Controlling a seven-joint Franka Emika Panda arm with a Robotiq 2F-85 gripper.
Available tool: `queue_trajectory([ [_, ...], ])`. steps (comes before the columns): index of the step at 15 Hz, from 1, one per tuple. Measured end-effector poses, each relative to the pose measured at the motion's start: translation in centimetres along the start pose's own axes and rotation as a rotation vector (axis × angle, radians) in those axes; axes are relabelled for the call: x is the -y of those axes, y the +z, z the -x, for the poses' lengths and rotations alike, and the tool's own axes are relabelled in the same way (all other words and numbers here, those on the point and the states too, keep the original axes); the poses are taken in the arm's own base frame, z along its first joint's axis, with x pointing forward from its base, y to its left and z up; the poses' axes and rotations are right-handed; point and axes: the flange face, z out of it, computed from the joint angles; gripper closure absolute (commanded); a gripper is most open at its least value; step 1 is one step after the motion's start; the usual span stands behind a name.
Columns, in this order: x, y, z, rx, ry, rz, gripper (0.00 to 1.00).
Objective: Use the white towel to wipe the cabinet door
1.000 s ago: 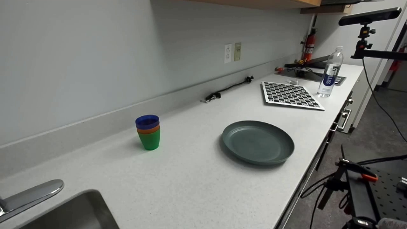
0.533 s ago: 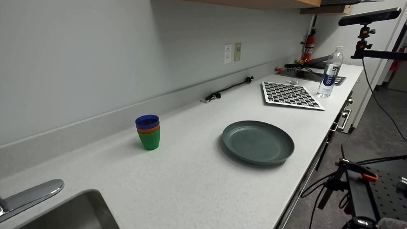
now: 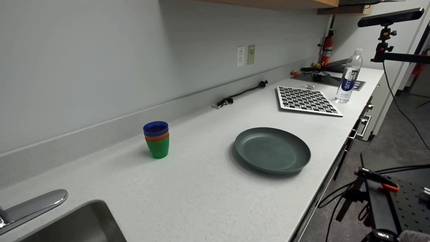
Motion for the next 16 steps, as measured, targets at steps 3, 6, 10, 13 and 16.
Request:
queue_trajectory([
  [3, -0.4, -0.1, 1.3, 0.026, 0.007, 0.01, 0.98],
  [6, -1.5, -0.3, 4.4, 0.085, 0.011, 0.032, 0.98],
  [10, -4.1, -0.5, 9.9, 0.198, 0.019, 0.078, 0.98],
  [13, -6.3, -0.5, 13.8, 0.289, 0.029, 0.12, 0.98],
  [16, -7.9, -0.1, 16.3, 0.396, 0.038, 0.177, 0.98],
])
